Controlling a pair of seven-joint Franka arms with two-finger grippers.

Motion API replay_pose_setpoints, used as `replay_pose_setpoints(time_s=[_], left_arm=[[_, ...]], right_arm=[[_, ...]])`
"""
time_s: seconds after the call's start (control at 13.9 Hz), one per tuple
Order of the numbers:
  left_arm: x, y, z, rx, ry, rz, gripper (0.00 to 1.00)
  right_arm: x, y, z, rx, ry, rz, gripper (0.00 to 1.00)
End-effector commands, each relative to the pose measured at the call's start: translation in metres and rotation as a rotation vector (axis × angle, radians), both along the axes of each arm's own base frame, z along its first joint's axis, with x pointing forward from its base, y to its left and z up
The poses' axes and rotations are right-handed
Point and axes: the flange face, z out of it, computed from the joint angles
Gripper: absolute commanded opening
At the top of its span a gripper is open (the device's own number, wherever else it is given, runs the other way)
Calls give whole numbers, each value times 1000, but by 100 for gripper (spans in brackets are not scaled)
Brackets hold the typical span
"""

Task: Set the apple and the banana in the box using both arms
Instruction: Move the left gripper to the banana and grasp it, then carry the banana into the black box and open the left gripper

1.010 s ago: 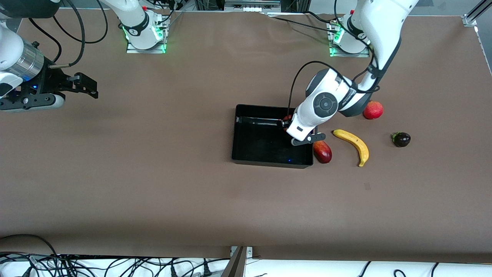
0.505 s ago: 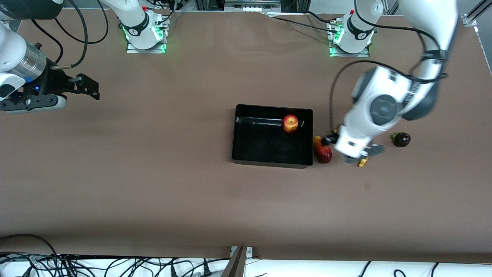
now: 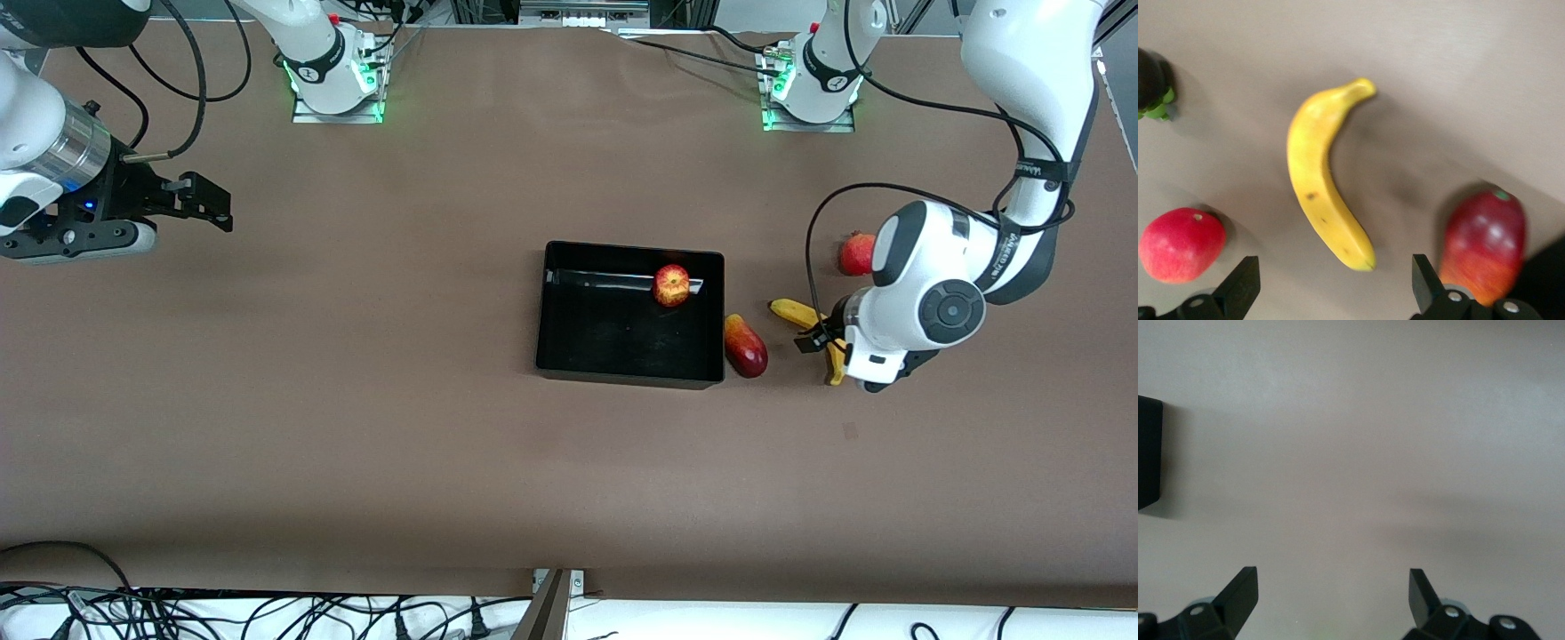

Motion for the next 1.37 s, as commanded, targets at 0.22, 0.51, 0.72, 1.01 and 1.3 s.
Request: replay_pose_setpoints(time_s=[0.22, 0.51, 0.72, 1.01, 1.3], left_arm=[[-26, 19, -52, -26, -158, 78, 100], [-41, 23, -69, -23, -142, 76, 100], [-45, 23, -79, -24, -122, 77, 83], [-48, 23, -92, 6, -109, 51, 34], [-33, 25, -57, 26, -155, 37, 3]], right_arm=[[-1, 1, 4, -14, -10, 5, 100], [1, 2, 5, -11, -28, 5, 100], [3, 2, 9, -4, -35, 15, 100], [3, 2, 9, -11, -34, 8, 100], [0, 1, 6, -10, -5, 18, 100]])
